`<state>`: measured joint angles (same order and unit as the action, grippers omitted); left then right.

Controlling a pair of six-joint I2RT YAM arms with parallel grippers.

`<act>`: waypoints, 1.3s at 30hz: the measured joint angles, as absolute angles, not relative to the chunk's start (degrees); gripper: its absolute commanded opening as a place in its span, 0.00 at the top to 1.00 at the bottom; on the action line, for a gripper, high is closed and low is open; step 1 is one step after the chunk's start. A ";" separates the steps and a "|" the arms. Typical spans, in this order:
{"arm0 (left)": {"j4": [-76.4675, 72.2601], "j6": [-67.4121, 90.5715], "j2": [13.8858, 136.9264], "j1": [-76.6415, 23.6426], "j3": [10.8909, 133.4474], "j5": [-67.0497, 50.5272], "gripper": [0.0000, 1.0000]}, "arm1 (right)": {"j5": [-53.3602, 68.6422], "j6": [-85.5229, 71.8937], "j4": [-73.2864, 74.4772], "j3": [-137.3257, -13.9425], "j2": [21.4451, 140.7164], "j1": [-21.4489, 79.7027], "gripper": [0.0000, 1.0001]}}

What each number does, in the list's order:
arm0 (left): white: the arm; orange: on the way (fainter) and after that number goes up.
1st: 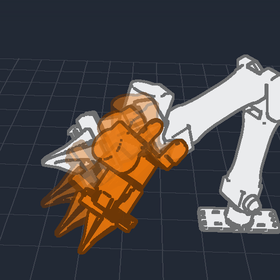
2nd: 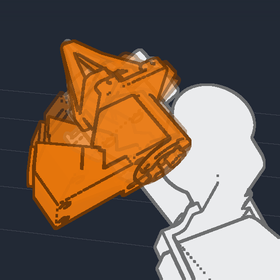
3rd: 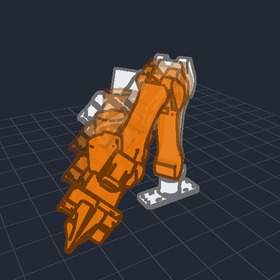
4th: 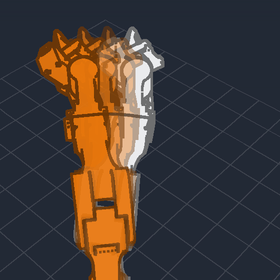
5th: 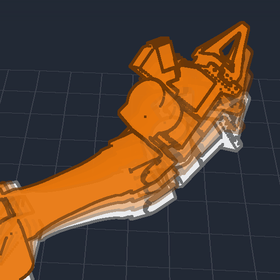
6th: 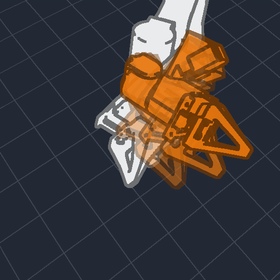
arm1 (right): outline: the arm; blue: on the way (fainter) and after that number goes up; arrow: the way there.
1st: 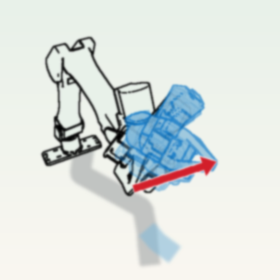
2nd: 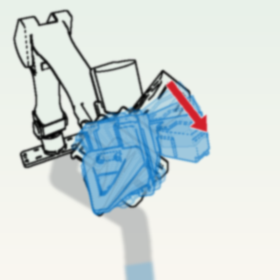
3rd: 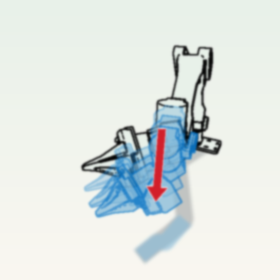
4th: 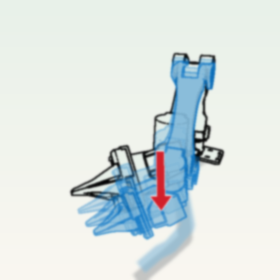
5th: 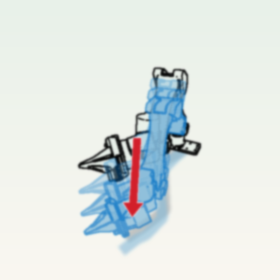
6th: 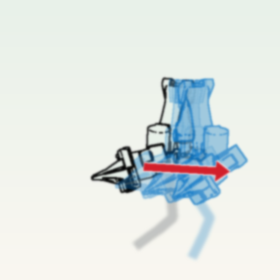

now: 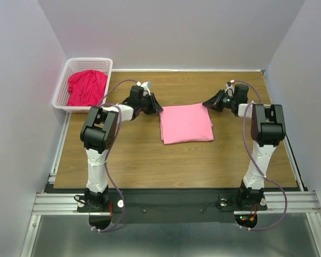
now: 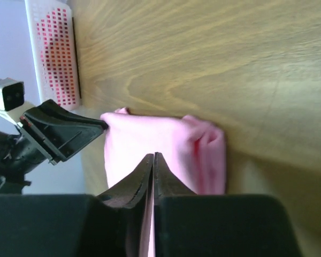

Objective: Fold and stack the t-shirts
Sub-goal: Fold the tshirt, then neatly place the folded tshirt to the corner

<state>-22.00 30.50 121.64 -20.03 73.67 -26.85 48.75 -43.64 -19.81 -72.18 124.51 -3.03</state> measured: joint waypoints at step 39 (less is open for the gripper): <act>-1.23 12.16 69.52 -19.42 41.71 12.49 0.03 | 15.92 -11.22 28.95 -75.64 110.87 8.40 0.54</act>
<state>-1.23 12.16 69.52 -19.42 41.71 12.49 15.92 -11.22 28.95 -75.64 110.87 8.40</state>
